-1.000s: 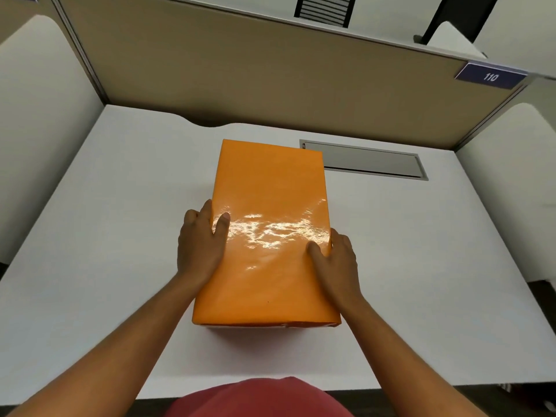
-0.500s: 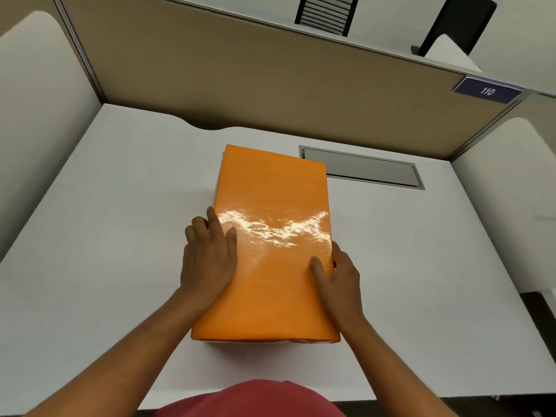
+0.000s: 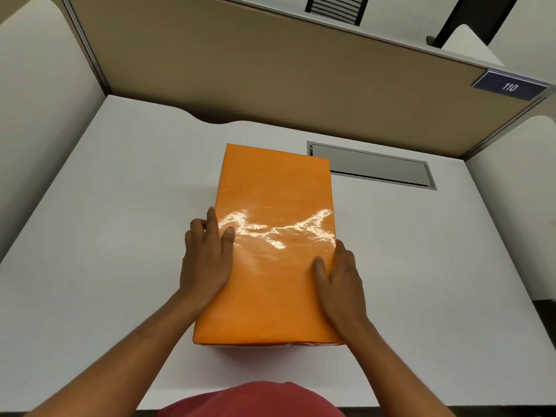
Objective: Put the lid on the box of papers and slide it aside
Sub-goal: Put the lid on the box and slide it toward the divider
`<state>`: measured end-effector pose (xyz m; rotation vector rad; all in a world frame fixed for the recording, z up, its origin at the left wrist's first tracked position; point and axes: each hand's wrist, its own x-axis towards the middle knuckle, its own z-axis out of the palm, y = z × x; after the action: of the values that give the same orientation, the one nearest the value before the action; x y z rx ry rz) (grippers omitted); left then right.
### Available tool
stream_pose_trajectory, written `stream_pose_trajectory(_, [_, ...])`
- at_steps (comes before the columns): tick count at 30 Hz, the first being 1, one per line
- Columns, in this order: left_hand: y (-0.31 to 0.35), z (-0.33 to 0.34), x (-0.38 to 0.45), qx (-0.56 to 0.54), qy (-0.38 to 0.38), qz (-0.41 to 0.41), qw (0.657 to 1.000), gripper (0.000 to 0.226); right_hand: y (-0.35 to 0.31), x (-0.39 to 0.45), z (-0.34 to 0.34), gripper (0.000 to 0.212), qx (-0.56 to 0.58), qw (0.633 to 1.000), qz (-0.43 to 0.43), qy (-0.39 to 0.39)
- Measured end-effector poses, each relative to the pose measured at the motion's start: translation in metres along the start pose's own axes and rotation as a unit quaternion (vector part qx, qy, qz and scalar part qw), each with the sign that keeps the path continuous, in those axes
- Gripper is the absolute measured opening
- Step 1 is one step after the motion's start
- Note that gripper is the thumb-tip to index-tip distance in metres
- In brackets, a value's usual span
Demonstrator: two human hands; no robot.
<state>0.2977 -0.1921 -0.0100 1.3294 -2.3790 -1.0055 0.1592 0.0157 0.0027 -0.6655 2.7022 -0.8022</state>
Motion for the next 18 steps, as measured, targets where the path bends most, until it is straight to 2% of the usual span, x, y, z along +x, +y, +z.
stream_pose_trajectory(3, [0.000,-0.003,0.004,-0.032,-0.014,-0.016,0.999,0.061,0.001,0.005,-0.003,0.070,0.031,0.999,0.011,-0.014])
stream_pose_trajectory(8, [0.000,-0.017,0.051,-0.131,-0.032,-0.062,0.989,0.049,-0.004,0.053,-0.012,0.047,0.117,0.992,0.042,-0.012])
stream_pose_trajectory(13, [0.021,-0.024,0.121,-0.208,-0.029,-0.062,0.976,0.053,-0.027,0.132,-0.016,0.044,0.183,0.981,0.064,0.002])
stream_pose_trajectory(18, [0.034,-0.015,0.151,-0.239,-0.031,-0.056,0.969,0.053,-0.037,0.177,-0.012,0.039,0.230,0.968,0.096,-0.017])
